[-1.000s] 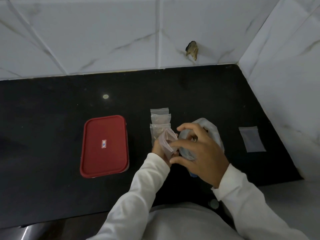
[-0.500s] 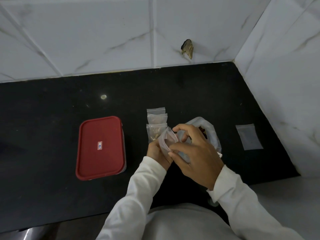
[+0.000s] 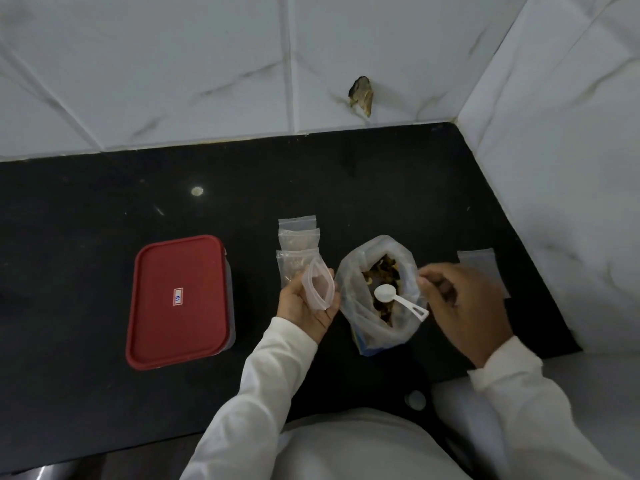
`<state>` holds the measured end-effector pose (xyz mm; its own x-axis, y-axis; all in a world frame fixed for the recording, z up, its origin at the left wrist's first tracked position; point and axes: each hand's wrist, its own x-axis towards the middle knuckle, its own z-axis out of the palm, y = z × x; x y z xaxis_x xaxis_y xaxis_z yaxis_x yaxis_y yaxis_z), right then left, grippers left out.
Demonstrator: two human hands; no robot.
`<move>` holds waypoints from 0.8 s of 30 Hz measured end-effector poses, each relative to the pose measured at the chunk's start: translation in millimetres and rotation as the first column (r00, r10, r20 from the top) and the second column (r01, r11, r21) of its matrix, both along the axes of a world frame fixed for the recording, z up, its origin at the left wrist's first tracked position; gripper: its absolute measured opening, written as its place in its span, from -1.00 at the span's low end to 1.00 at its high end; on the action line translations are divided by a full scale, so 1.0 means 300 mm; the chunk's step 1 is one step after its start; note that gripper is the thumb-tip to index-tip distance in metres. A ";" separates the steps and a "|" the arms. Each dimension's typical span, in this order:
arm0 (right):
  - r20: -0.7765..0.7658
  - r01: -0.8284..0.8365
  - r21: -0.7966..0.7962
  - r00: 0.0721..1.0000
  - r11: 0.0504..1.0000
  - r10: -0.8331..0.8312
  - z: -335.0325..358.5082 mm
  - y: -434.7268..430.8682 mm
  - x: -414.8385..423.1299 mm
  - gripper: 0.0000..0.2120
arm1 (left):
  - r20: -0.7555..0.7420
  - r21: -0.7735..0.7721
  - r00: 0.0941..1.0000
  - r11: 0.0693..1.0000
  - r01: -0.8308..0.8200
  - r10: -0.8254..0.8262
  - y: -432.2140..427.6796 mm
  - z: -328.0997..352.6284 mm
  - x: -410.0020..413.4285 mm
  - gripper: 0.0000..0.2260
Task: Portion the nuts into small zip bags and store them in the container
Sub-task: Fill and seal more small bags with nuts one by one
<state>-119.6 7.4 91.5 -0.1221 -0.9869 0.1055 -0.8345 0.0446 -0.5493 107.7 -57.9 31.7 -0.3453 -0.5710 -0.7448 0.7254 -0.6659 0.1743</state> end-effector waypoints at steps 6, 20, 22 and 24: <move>-0.289 -0.046 0.299 0.948 0.953 0.136 -0.144 -0.022 -0.002 -0.81 | -0.029 0.038 0.999 0.999 -0.034 0.036 0.019 -0.020 -0.052 -0.66; -0.112 0.014 0.397 0.993 0.918 0.033 -0.169 -0.072 0.029 -0.84 | -0.077 0.065 0.996 0.997 -0.038 0.043 0.042 -0.040 -0.166 -0.61; -0.157 0.051 0.363 0.988 0.930 0.008 -0.152 -0.082 0.029 -0.78 | -0.086 0.061 0.994 0.996 -0.058 0.063 0.041 -0.044 -0.168 -0.60; -0.247 0.080 0.339 0.969 0.938 0.007 -0.138 -0.100 0.031 -0.76 | -0.095 0.054 0.992 0.996 -0.072 0.077 0.038 -0.046 -0.169 -0.59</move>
